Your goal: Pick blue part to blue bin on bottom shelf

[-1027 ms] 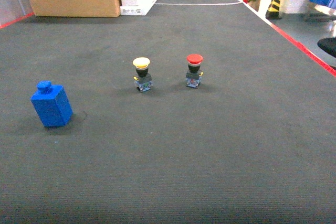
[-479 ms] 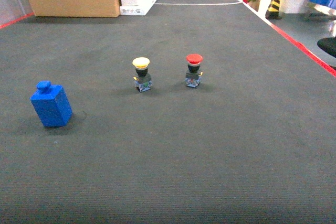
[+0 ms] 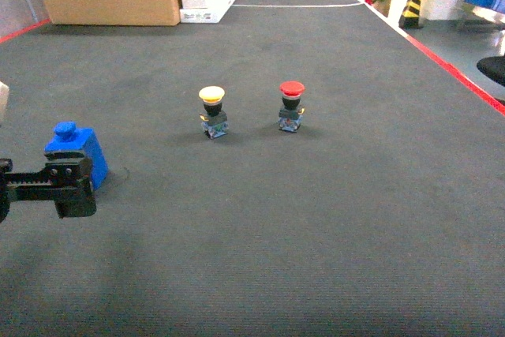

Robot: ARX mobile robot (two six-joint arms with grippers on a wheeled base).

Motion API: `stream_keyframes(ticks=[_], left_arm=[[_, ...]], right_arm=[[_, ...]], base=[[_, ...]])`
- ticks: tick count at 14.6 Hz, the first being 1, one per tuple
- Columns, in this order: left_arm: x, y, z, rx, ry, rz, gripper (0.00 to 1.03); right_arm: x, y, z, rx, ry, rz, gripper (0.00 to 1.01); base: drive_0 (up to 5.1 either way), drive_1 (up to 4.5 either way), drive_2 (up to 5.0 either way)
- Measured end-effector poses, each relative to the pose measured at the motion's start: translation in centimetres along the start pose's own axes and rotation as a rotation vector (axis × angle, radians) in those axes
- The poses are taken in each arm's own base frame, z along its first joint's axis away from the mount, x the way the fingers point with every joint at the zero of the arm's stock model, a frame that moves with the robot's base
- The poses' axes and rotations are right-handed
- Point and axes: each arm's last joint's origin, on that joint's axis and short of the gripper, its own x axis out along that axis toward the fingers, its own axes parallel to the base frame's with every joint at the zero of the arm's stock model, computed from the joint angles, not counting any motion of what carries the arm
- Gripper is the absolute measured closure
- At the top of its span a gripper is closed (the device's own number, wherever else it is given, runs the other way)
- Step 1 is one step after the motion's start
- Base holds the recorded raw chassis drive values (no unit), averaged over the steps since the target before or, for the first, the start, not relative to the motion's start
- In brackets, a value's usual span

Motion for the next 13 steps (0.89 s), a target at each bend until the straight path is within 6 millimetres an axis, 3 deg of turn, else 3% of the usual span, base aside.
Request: stream_keyframes(ticks=[2,3,9,13], left_arm=[[2.4,0.0,-1.2,0.011,0.057,0.012,0.05],[4.6,0.1,-1.1,0.007,0.047,0.033,0.05],[7.7,0.4,-0.6,0.019,0.037,0.064,0.05],[8.9,0.3,-1.5,0.03,0.046,0.077,0.06]], right_arm=[[0.0,0.0,0.0,0.0,0.0,0.0,0.03],[0.0,0.0,0.0,0.0,0.0,0.0,0.03],[0.0,0.0,0.0,0.0,0.0,0.0,0.03],[0.0,0.0,0.0,0.0,0.0,0.0,0.03]], base=[[0.0,0.0,0.0],[0.0,0.0,0.0],[0.0,0.0,0.0],[0.0,0.0,0.0]])
